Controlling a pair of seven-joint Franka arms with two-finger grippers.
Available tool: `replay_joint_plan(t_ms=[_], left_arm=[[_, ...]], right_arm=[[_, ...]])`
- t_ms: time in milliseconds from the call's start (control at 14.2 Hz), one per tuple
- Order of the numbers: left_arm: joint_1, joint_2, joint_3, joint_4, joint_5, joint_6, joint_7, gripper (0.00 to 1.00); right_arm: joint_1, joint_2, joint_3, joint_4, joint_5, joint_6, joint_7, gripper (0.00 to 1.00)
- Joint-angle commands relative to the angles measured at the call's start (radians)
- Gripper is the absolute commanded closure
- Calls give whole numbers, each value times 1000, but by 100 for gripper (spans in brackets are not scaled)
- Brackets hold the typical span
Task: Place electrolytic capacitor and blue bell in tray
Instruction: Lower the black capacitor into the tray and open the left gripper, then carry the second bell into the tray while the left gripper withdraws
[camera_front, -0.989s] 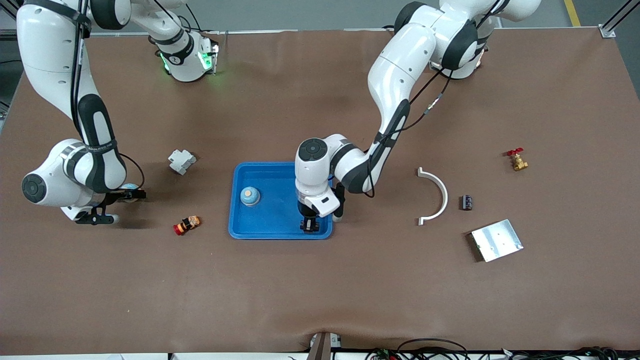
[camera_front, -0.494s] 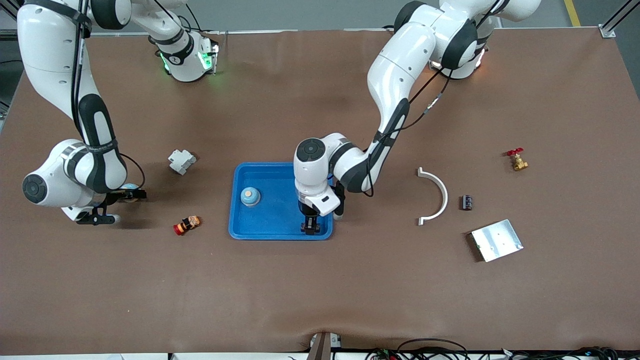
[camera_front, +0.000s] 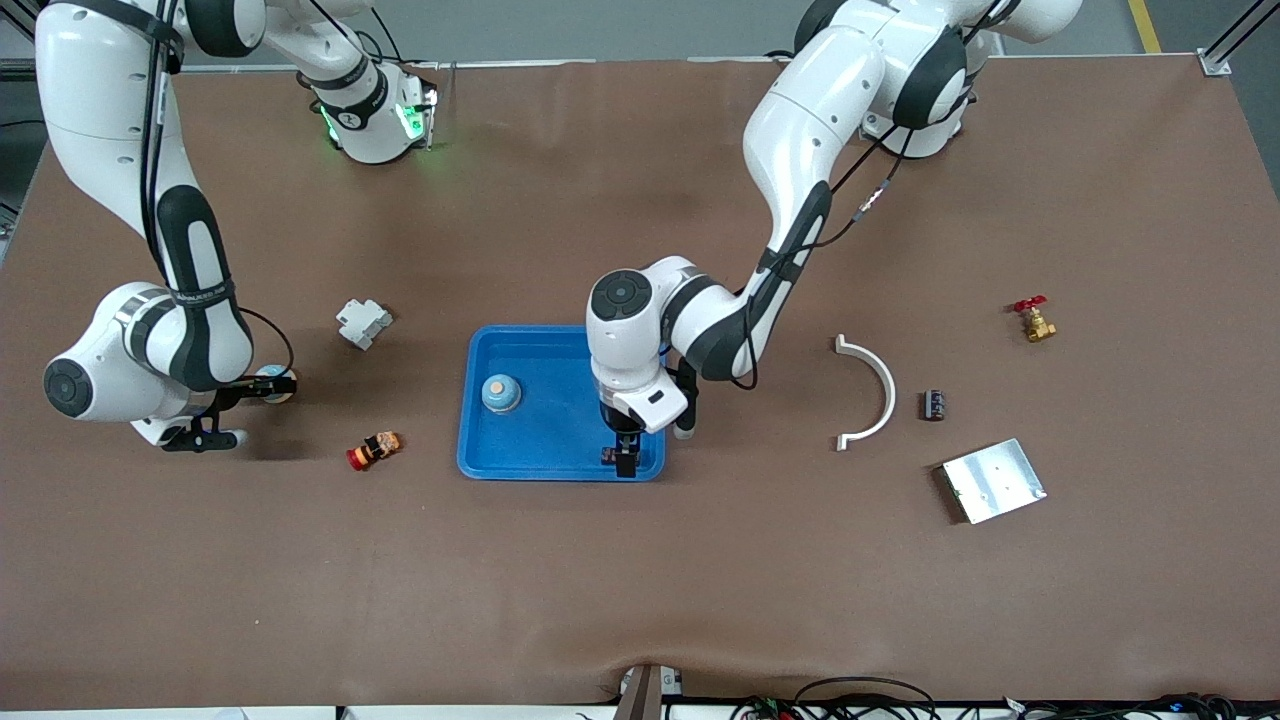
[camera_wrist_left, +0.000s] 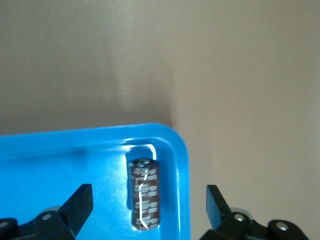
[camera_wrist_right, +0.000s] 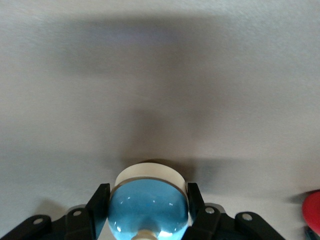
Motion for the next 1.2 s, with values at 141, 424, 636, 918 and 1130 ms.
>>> replay_joint_plan(t_ms=[141, 424, 636, 918, 1130], left_arm=[[90, -72, -70, -39, -47, -70, 273, 0], [133, -183, -90, -195, -48, -75, 521, 0], [233, -279, -182, -336, -47, -75, 720, 0], [300, -404, -211, -524, -44, -61, 972, 0], [313, -424, -214, -553, -47, -48, 1116, 0]], right_arm=[[22, -19, 5, 174, 15, -254, 44, 100], [53, -18, 106, 283, 19, -277, 234, 100], [100, -5, 210, 321, 26, -228, 446, 100], [192, 37, 298, 367, 17, -91, 739, 100], [255, 73, 307, 400, -18, -50, 856, 100]])
